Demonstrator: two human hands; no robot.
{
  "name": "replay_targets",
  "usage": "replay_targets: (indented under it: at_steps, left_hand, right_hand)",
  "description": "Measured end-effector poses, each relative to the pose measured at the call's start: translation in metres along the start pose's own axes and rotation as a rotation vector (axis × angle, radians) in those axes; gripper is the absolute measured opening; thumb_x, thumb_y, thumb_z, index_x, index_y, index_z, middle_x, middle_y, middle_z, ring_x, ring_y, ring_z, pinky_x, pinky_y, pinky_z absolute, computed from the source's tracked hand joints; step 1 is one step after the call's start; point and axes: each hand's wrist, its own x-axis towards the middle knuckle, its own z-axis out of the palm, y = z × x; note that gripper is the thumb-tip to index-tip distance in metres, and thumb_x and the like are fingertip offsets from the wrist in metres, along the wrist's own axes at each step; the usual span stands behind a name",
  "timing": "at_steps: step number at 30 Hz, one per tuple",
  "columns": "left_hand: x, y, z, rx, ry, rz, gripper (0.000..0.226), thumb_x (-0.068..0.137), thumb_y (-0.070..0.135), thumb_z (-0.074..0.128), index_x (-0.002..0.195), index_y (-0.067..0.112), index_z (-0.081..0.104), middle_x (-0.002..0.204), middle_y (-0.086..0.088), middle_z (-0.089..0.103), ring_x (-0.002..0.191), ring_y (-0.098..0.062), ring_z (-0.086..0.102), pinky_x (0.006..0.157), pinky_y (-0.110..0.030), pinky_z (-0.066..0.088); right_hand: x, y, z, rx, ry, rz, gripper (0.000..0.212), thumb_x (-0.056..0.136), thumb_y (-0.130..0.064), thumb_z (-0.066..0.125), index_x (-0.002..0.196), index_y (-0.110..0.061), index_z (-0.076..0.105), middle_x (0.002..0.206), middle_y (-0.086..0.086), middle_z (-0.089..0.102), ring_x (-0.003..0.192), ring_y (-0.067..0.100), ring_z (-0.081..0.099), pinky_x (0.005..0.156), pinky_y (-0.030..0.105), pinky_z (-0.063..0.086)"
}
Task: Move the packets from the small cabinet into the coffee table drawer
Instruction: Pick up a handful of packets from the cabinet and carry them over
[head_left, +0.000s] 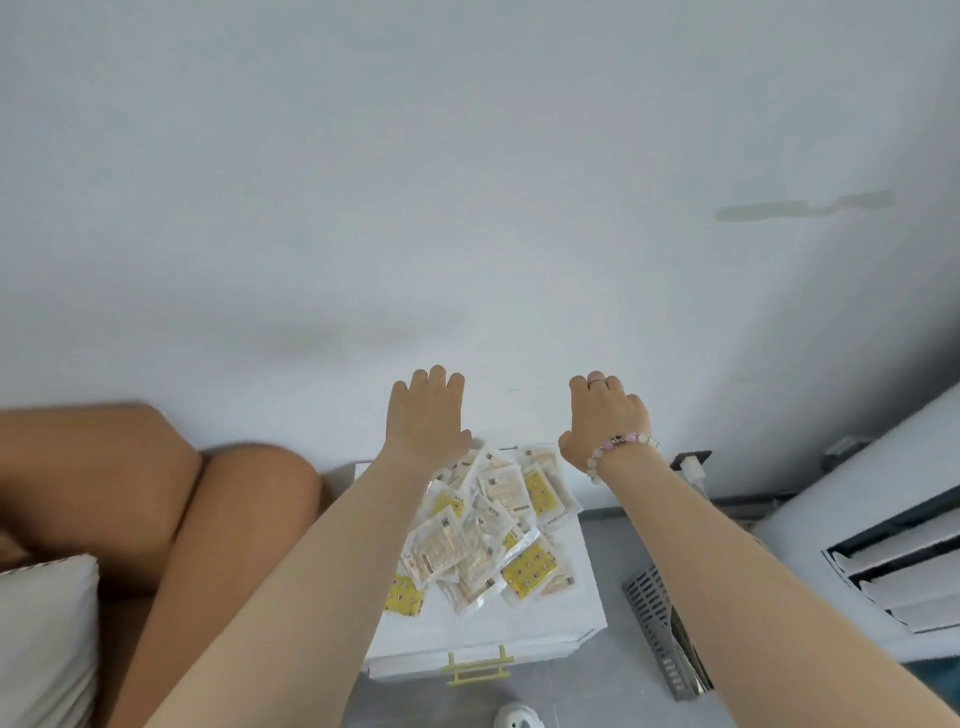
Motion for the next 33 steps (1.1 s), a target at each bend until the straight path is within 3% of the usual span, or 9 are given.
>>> replay_targets:
  at_steps: [12, 16, 21, 25, 30, 33]
  left_hand:
    - [0.034, -0.005, 0.136, -0.124, -0.349, -0.195, 0.058, 0.081, 0.041, 0.063, 0.129, 0.017, 0.042, 0.122, -0.003, 0.046, 0.113, -0.023, 0.045, 0.087, -0.033, 0.037]
    - [0.033, -0.009, 0.185, -0.143, -0.468, -0.238, 0.068, 0.079, 0.041, 0.066, 0.135, 0.018, 0.036, 0.127, -0.005, 0.044, 0.117, -0.024, 0.044, 0.09, -0.034, 0.038]
    - [0.025, -0.009, 0.244, -0.21, -0.562, -0.291, 0.067, 0.078, 0.039, 0.068, 0.132, 0.016, 0.037, 0.126, -0.006, 0.044, 0.114, -0.026, 0.045, 0.082, -0.033, 0.037]
    - [0.017, -0.007, 0.295, -0.356, -0.675, -0.478, 0.08, 0.072, 0.039, 0.074, 0.136, 0.017, 0.031, 0.13, -0.006, 0.037, 0.115, -0.028, 0.045, 0.083, -0.034, 0.041]
    - [0.007, -0.016, 0.34, -0.441, -0.801, -0.566, 0.118, 0.058, 0.053, 0.083, 0.146, 0.018, 0.012, 0.145, -0.01, 0.02, 0.131, -0.03, 0.035, 0.099, -0.041, 0.04]
    - [0.006, -0.029, 0.352, -0.685, -0.784, -0.736, 0.128, 0.057, 0.05, 0.086, 0.15, 0.016, 0.005, 0.15, -0.01, 0.016, 0.137, -0.03, 0.029, 0.107, -0.045, 0.037]
  right_hand:
    - [0.072, -0.014, 0.15, -0.013, -0.371, -0.118, 0.046, 0.089, -0.027, 0.048, 0.131, -0.011, 0.037, 0.132, 0.005, 0.042, 0.118, 0.019, 0.043, 0.077, 0.025, 0.039]
    - [0.07, -0.029, 0.203, -0.027, -0.474, -0.144, 0.052, 0.091, -0.034, 0.049, 0.134, -0.011, 0.034, 0.137, 0.006, 0.041, 0.129, 0.02, 0.037, 0.091, 0.03, 0.042]
    - [0.063, -0.049, 0.263, 0.004, -0.572, -0.125, 0.048, 0.092, -0.027, 0.048, 0.135, -0.01, 0.033, 0.138, 0.007, 0.04, 0.124, 0.021, 0.04, 0.082, 0.028, 0.04]
    - [0.052, -0.07, 0.308, 0.016, -0.616, -0.151, 0.056, 0.095, -0.037, 0.047, 0.14, -0.009, 0.028, 0.138, 0.007, 0.041, 0.126, 0.022, 0.041, 0.085, 0.03, 0.043]
    - [0.038, -0.087, 0.342, 0.178, -0.671, 0.027, 0.069, 0.089, -0.054, 0.052, 0.14, -0.013, 0.029, 0.132, 0.007, 0.049, 0.123, 0.023, 0.048, 0.085, 0.036, 0.048]
    - [0.036, -0.093, 0.351, 0.339, -0.697, 0.219, 0.071, 0.084, -0.059, 0.057, 0.134, -0.014, 0.034, 0.122, 0.007, 0.058, 0.112, 0.027, 0.058, 0.081, 0.037, 0.051]
